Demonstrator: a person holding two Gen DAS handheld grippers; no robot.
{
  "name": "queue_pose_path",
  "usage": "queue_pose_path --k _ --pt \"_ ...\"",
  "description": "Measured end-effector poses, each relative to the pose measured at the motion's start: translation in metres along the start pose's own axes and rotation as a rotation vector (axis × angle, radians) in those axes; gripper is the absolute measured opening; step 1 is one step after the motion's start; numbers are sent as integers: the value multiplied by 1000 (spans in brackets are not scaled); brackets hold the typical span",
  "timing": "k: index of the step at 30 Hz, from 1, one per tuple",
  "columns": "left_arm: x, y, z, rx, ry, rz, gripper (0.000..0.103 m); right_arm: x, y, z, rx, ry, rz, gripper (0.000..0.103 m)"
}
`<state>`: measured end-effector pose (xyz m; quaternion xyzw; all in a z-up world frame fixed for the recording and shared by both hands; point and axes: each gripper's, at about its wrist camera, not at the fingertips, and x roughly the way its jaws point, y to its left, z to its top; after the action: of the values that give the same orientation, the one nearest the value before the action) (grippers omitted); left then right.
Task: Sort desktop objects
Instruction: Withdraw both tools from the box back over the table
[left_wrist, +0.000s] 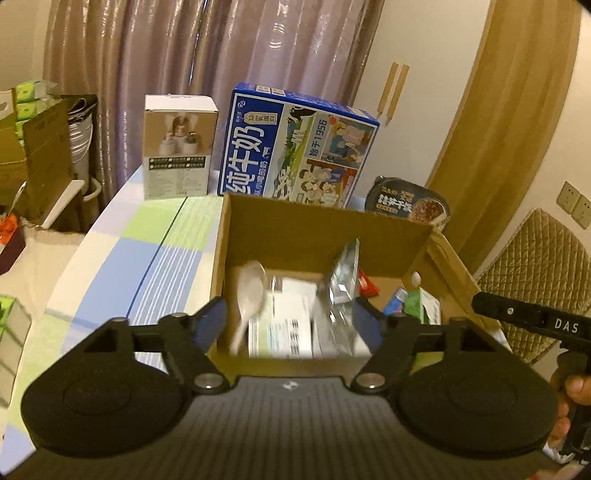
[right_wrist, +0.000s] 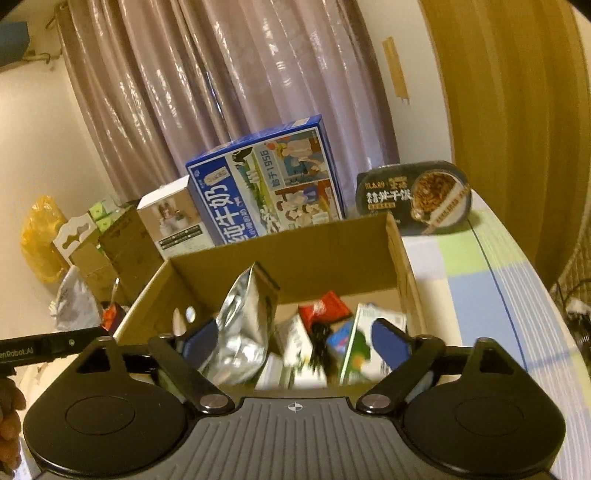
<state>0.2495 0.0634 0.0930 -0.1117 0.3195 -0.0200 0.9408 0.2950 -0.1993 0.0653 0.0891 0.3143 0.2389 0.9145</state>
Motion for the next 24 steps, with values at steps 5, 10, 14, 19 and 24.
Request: queue_pose_path --k 5,10,14,19,24 --pt "-42 -20 -32 32 9 29 97 -41 10 -27 6 17 -30 101" --pt "-83 -35 -51 16 -4 66 102 -76 14 -42 39 66 -50 101" --pt "-110 -46 -59 10 -5 91 102 -105 17 -47 60 68 -55 101" --pt "-134 -55 -71 14 39 116 102 -134 28 -55 21 85 -67 101" --pt "-147 -62 -84 19 74 155 102 -151 37 -69 -7 104 -67 101"
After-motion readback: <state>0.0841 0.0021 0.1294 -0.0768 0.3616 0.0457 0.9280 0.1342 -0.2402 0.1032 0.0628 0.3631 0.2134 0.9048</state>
